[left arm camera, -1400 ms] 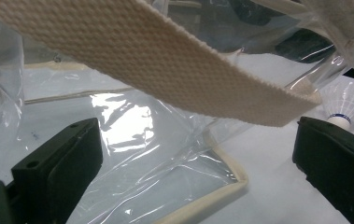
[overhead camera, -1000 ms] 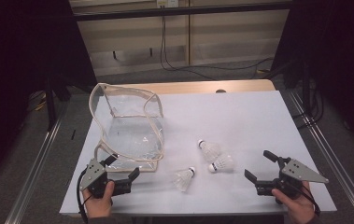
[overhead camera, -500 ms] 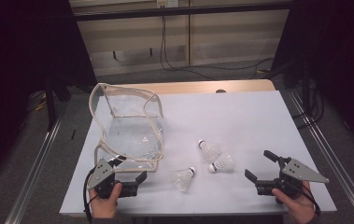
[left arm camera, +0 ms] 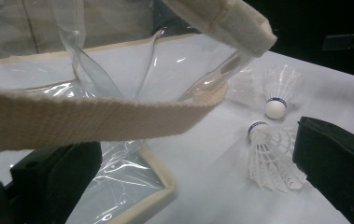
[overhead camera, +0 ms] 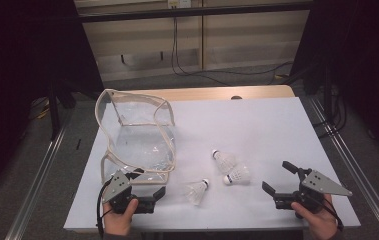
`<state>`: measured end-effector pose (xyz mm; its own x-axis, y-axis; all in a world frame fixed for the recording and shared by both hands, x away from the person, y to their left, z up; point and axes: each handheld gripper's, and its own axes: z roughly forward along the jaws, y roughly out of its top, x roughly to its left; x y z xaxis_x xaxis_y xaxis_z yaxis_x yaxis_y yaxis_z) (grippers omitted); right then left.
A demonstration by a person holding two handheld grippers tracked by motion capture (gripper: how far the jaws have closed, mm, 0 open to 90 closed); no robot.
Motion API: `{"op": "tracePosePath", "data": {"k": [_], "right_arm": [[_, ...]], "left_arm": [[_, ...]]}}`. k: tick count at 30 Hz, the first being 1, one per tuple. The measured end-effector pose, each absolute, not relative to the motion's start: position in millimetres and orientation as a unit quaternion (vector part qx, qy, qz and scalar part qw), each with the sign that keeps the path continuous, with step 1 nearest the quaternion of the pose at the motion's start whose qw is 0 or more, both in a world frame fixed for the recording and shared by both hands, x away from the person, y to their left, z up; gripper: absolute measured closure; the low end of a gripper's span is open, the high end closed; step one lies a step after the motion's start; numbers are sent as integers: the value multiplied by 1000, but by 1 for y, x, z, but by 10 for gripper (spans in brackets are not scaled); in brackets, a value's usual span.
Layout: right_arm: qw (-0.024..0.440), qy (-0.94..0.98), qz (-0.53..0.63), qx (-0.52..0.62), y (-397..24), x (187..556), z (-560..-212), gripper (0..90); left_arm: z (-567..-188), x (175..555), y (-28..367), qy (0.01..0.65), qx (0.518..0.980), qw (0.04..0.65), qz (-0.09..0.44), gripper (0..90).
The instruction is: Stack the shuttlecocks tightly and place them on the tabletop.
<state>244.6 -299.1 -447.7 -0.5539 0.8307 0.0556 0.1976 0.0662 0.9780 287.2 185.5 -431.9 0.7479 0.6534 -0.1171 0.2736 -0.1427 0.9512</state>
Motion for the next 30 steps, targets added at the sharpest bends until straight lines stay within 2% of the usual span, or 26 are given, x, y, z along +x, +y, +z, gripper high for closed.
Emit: {"op": "tracePosePath", "data": {"k": [30], "right_arm": [[278,674,569,380,-299,244,-447,12]], "left_arm": [[-434,284,170,304,749,574,132,7]]}}
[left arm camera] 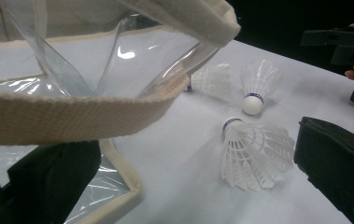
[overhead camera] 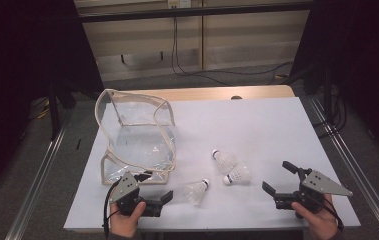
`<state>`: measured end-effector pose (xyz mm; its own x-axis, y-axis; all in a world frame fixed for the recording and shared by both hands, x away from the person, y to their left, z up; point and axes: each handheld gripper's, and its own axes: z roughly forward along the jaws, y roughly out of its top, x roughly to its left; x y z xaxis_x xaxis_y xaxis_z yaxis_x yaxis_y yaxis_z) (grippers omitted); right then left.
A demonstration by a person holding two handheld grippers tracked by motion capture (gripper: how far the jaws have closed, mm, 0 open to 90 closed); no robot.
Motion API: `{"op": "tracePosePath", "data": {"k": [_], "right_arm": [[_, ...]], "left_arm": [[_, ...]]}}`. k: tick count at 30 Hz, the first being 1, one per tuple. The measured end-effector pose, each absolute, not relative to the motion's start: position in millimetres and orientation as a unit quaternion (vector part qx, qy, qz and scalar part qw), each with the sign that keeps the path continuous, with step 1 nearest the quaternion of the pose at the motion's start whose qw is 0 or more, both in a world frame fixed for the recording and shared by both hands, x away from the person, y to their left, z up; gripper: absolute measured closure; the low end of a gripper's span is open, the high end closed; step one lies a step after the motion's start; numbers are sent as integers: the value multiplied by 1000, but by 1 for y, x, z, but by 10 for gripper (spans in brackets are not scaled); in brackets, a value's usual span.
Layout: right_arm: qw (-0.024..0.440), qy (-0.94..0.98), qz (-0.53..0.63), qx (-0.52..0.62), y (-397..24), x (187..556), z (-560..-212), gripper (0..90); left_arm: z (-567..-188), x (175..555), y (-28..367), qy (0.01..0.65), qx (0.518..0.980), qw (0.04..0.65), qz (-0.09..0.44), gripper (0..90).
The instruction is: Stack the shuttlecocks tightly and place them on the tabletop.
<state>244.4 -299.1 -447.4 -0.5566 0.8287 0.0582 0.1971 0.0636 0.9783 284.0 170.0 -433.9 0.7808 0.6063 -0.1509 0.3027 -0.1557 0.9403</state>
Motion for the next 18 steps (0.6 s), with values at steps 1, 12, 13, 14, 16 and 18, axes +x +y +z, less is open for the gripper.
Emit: {"op": "tracePosePath", "data": {"k": [1,12,13,14,16,18], "right_arm": [[277,674,569,381,-299,244,-447,12],[277,674,570,380,-299,244,-447,14],[279,674,569,379,-299,244,-447,14],[279,674,569,379,-299,244,-447,14],[279,674,569,379,-299,244,-447,15],[279,674,569,379,-299,244,-447,15]], "left_arm": [[-434,284,170,304,750,574,130,7],[-437,285,167,292,762,566,117,13],[-436,284,165,289,764,566,116,13],[-436,284,165,289,764,566,116,13],[-436,284,163,287,765,566,113,14],[-437,284,162,286,765,566,112,16]]}}
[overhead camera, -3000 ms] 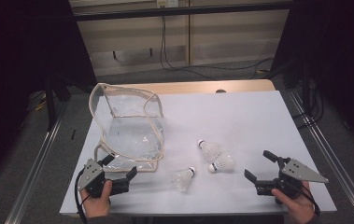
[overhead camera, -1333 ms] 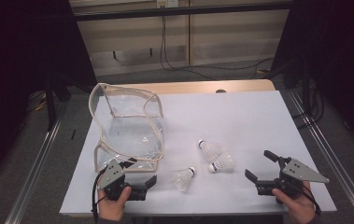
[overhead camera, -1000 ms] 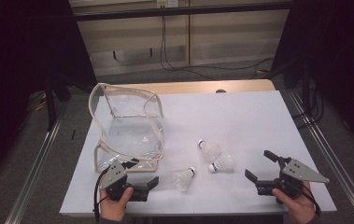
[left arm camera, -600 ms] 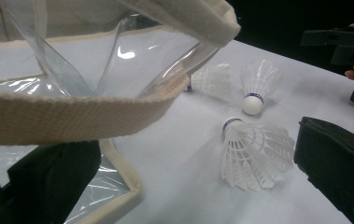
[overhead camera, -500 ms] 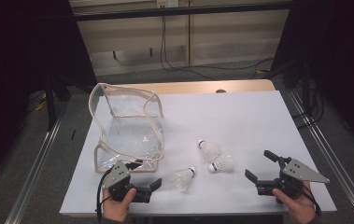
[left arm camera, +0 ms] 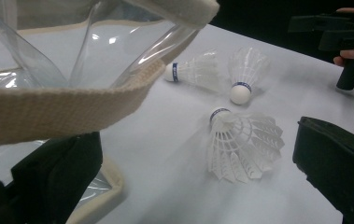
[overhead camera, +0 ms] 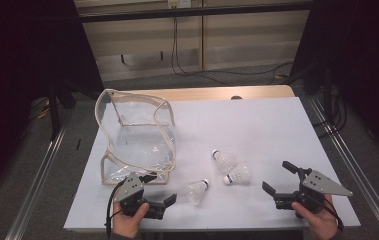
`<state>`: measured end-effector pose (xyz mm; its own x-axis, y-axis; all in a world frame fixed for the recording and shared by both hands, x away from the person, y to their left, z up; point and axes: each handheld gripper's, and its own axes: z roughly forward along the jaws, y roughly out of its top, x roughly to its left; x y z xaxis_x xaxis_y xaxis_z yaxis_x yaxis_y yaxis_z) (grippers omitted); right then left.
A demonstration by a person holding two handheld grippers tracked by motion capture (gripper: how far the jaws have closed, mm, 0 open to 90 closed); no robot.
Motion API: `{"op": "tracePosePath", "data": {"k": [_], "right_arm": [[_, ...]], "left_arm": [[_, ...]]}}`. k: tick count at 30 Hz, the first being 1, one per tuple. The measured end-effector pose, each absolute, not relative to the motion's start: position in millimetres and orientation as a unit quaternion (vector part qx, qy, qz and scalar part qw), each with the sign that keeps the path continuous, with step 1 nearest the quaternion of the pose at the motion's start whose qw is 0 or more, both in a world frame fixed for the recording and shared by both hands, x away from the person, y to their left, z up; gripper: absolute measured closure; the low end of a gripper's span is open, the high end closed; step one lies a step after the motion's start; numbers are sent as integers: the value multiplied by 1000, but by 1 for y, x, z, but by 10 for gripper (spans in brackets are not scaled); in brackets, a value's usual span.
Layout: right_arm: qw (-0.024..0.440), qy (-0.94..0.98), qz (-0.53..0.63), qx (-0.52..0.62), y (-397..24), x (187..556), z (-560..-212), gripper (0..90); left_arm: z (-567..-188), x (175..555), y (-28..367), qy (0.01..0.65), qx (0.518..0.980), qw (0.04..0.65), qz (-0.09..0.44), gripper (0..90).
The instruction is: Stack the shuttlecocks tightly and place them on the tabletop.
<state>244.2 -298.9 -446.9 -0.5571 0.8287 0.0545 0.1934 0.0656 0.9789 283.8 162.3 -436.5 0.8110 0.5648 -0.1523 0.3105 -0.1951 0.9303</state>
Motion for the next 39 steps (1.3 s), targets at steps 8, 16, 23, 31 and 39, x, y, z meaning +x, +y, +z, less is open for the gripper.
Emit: {"op": "tracePosePath", "data": {"k": [8,16,23,31,39], "right_arm": [[277,673,570,381,-299,244,-447,15],[276,673,570,381,-300,244,-447,16],[277,674,570,380,-299,244,-447,16],[276,674,570,379,-299,244,-447,17],[277,676,569,378,-299,244,-447,18]], "left_arm": [[-437,283,155,276,774,560,107,21],[-437,283,148,266,783,553,104,21],[-437,283,144,264,784,553,100,21],[-437,283,138,265,788,546,103,21],[-436,284,135,261,791,544,100,21]]}}
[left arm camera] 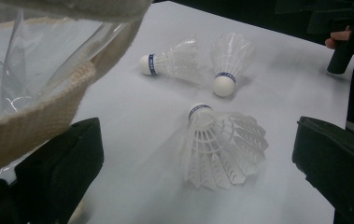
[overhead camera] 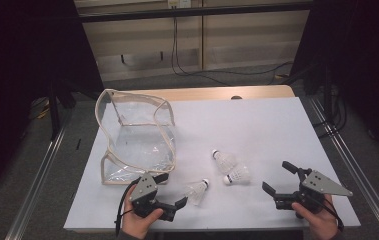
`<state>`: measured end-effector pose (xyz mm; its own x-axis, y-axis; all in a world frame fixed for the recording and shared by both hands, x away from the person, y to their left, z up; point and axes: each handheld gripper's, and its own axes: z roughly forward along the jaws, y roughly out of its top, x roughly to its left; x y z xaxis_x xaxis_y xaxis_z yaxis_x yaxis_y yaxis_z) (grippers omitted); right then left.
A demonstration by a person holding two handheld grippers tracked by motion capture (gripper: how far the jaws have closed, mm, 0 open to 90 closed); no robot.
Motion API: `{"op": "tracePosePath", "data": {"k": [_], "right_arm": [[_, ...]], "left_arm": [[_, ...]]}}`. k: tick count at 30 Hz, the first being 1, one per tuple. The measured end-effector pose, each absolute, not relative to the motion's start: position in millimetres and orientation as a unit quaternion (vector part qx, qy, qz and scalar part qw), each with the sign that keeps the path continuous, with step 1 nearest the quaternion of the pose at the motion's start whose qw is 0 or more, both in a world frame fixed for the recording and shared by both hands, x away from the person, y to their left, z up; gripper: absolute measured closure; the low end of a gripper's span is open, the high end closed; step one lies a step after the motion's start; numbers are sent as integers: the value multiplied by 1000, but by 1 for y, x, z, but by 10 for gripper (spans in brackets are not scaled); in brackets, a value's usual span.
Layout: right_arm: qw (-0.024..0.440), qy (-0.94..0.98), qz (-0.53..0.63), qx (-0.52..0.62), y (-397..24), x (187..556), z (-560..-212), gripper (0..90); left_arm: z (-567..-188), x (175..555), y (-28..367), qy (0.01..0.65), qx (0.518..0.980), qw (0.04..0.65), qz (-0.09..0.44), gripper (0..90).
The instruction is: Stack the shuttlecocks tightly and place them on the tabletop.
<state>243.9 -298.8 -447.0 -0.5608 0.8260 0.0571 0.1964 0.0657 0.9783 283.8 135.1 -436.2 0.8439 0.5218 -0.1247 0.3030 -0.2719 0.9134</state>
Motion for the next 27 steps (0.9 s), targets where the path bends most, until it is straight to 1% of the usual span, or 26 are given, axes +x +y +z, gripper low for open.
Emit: {"op": "tracePosePath", "data": {"k": [6,9,14,20,21,22,23,24,27], "right_arm": [[278,675,569,377,-299,244,-447,19],[278,676,569,377,-299,243,-447,19],[278,676,569,377,-299,243,-447,19],[278,676,569,378,-300,243,-447,19],[279,676,569,377,-300,243,-447,19],[279,676,569,377,-300,243,-447,19],[280,676,568,378,-301,243,-447,19],[280,676,568,378,-301,243,-447,19],[280,675,569,378,-302,243,-447,19]], "left_arm": [[-436,283,133,257,794,542,98,25],[-436,282,132,268,791,540,100,25],[-435,282,129,258,800,533,98,34],[-435,284,124,271,797,531,96,42],[-435,284,123,270,801,524,100,71],[-435,285,122,267,804,521,103,71],[-435,285,121,266,806,519,100,102],[-435,286,120,265,807,519,96,102],[-436,288,118,265,811,513,96,178]]}}
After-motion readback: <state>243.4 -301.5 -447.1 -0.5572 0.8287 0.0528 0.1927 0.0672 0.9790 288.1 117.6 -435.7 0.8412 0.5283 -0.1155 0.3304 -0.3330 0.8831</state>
